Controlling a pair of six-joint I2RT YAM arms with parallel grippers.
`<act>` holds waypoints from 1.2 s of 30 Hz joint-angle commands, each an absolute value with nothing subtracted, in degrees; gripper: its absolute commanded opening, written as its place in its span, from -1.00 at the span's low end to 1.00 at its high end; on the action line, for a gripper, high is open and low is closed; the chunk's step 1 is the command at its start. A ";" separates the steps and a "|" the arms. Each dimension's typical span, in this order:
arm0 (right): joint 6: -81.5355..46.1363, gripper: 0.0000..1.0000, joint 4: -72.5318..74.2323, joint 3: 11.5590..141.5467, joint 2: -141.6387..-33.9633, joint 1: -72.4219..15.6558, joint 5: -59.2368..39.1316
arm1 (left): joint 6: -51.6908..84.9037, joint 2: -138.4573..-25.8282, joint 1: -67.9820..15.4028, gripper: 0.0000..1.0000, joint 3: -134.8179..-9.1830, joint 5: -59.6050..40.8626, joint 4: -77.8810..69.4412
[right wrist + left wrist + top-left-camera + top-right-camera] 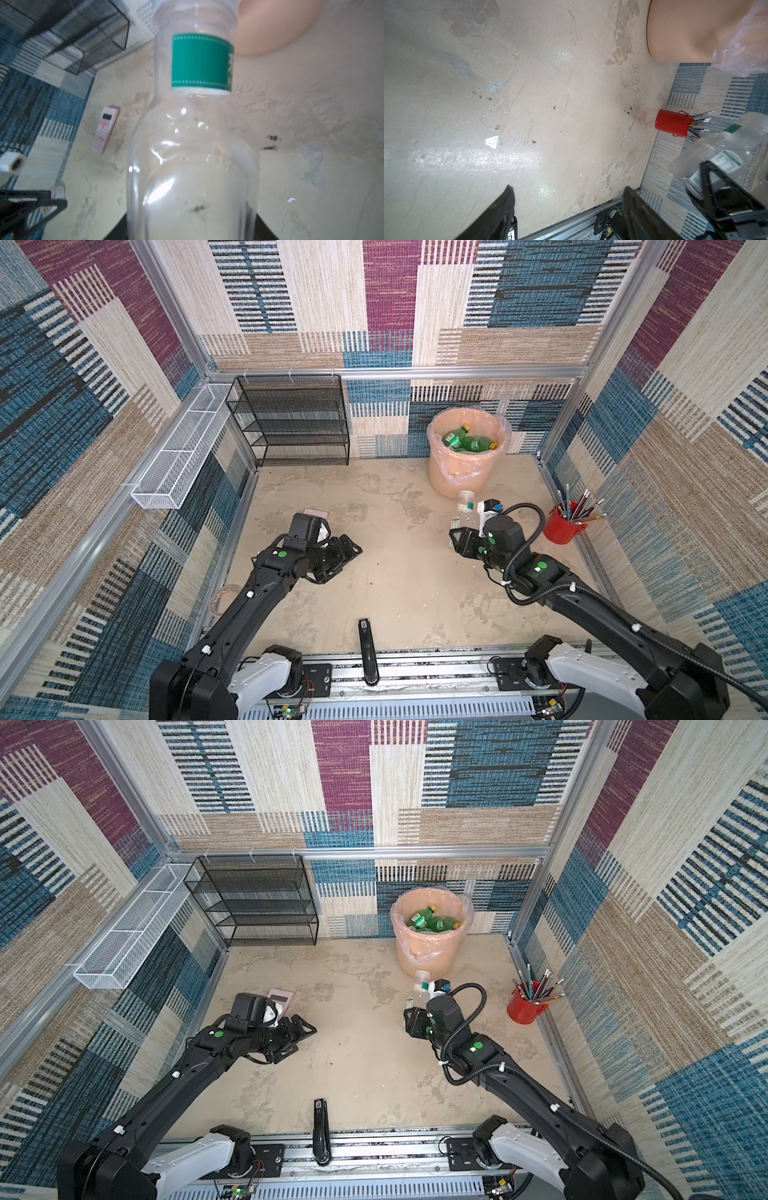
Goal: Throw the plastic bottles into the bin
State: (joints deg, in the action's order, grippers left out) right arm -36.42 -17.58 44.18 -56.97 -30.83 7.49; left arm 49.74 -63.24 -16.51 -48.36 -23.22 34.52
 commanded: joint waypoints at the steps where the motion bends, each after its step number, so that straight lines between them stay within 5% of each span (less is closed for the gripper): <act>1: -35.40 0.01 -14.00 49.92 -57.33 -26.00 10.42 | 49.53 -63.63 -16.44 0.65 -49.31 -24.88 32.21; 6: -26.69 0.18 -14.73 75.17 -71.77 -19.37 7.01 | 49.74 -63.28 -16.42 0.65 -49.32 -25.05 31.54; 13: -26.78 0.84 -36.69 130.57 -102.19 -14.47 3.47 | 50.95 -61.81 -16.41 0.65 -47.38 -25.14 29.62; 18: -27.81 0.97 -39.44 147.20 -106.37 -14.50 4.94 | 51.42 -60.17 -16.42 0.65 -46.28 -25.00 29.57; 24: -27.86 0.95 -35.79 131.39 -94.41 -14.50 5.65 | 51.01 -59.06 -16.41 0.65 -44.96 -24.66 29.96; 36: -35.36 0.70 -22.86 52.77 -56.51 -14.50 5.29 | 46.54 -58.44 -16.35 0.66 -45.89 -18.27 30.94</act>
